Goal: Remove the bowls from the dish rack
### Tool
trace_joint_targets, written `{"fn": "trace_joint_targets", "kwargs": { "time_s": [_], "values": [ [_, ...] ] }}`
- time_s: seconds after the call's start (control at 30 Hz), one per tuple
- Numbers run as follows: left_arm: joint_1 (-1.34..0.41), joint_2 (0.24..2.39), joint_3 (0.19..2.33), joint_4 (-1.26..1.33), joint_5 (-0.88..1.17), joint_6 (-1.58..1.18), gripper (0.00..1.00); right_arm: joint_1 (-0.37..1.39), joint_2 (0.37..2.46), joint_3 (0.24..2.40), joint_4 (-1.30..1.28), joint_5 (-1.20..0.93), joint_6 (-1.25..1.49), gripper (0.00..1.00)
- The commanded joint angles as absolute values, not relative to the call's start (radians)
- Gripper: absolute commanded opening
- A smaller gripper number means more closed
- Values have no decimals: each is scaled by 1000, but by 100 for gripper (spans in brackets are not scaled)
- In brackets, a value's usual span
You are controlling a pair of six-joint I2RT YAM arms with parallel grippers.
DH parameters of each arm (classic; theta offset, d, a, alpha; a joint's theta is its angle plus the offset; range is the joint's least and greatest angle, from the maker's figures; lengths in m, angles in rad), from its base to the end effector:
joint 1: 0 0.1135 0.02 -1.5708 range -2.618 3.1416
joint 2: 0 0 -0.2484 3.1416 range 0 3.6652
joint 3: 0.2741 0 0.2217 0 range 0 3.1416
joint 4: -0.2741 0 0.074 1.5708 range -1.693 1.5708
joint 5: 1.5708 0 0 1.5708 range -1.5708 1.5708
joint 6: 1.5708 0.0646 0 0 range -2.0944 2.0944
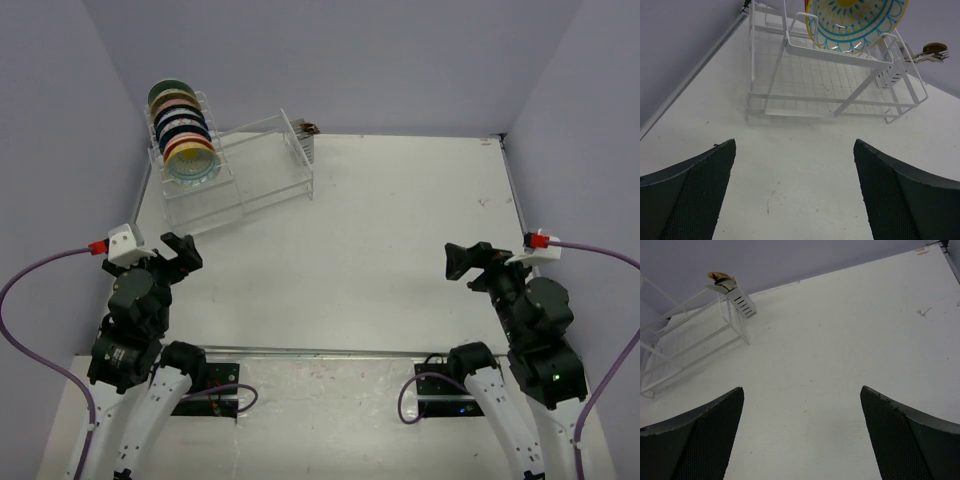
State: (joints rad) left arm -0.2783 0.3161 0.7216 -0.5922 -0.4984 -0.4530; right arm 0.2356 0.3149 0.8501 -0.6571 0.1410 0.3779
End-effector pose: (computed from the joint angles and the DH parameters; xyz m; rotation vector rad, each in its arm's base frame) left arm 0.0900 0.0064 0.3058 -0.5050 1.6605 -0.0996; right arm 0.0738 0.0084 0.3341 0.2268 1.6878 0.3398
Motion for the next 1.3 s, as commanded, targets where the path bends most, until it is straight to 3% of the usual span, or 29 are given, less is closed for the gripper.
{"fn": "trace_joint_targets", "kwargs": {
  "time_s": [0.0,0.1,0.27,0.43,0.6,0.9,1.27],
  "values": [
    [-284,311,738,-572,-511,-452,100,239,305,865,-629,172,382,99],
    [-284,321,791,-633,-480,-506,100,238,298,870,-630,163,388,99],
    [-284,304,882,-663,-252,-665,100,239,265,854,-586,74,397,99],
    [-284,311,850,-494,44,-856,100,239,233,827,-558,12,414,99],
    [-282,435,836,-353,195,-1081,100,239,221,816,-569,5,437,99],
    [-282,570,926,-357,-231,-1293,100,239,204,796,-540,-46,477,99],
    [-284,877,1107,-367,-544,-1313,96,239,173,792,-552,-51,477,99]
  ]
}}
